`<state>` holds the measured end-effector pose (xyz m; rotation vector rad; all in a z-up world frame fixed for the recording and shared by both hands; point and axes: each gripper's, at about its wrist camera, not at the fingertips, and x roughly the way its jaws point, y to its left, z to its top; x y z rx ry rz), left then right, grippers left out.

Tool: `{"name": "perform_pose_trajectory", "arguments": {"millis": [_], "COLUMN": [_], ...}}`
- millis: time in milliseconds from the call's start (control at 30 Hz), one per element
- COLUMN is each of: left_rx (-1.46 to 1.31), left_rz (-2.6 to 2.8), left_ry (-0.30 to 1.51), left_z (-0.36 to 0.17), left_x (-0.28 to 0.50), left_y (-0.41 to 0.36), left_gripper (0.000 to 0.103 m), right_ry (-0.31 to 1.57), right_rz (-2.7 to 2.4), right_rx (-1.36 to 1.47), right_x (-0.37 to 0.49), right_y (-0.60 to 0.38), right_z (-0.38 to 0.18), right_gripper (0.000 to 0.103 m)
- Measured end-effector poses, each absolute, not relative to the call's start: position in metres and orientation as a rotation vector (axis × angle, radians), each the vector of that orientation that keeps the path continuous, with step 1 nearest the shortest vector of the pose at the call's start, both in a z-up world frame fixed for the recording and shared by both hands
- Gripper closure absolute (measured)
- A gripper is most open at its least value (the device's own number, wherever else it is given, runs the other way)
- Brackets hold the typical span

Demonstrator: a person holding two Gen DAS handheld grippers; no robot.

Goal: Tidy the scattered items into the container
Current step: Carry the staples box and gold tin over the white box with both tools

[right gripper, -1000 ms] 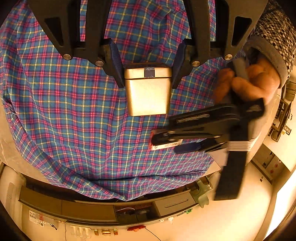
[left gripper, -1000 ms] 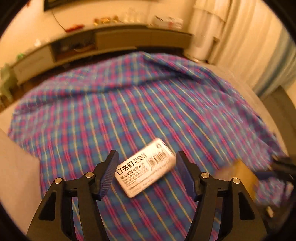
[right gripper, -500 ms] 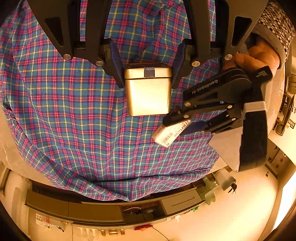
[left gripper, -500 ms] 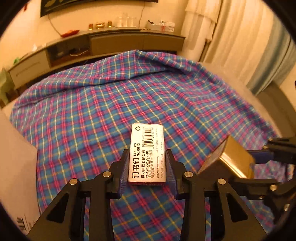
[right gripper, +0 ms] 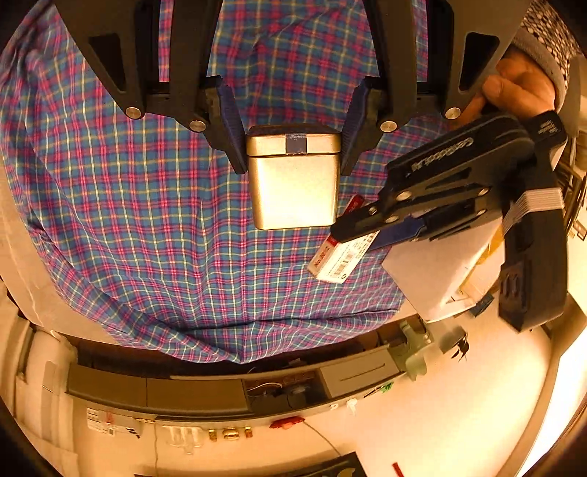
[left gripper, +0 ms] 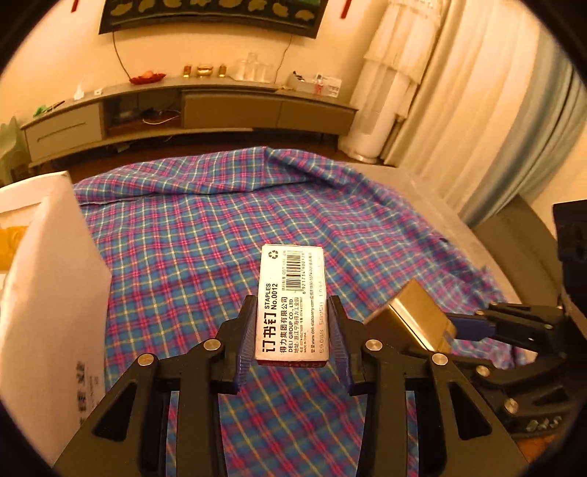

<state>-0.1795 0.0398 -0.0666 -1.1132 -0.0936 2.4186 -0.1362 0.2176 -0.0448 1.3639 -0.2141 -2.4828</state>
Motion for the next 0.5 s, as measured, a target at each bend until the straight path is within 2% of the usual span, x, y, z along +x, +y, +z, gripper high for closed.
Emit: {"name": "perform_pose_trajectory", "arguments": {"millis": [233,500], "left_rx": [-1.059,-0.976], "left_rz": [2.420,2.447], "left_ry": [-0.143,-0.201], "left_z": [-0.042,-0.009], "left_x": [-0.144,-0.105], "left_y": [0.019,-0.011], "left_gripper": [0.064,0.064], "right_ry": [-0.277,-0.253], "right_rz": [-2.510,-2.525], "right_rx": [1.326,1.290], "right_x": [-0.112,-0.087], "right_y": [0.206,0.185], "right_z": [-0.025,0.000], "right_gripper": [0.052,0.052]}}
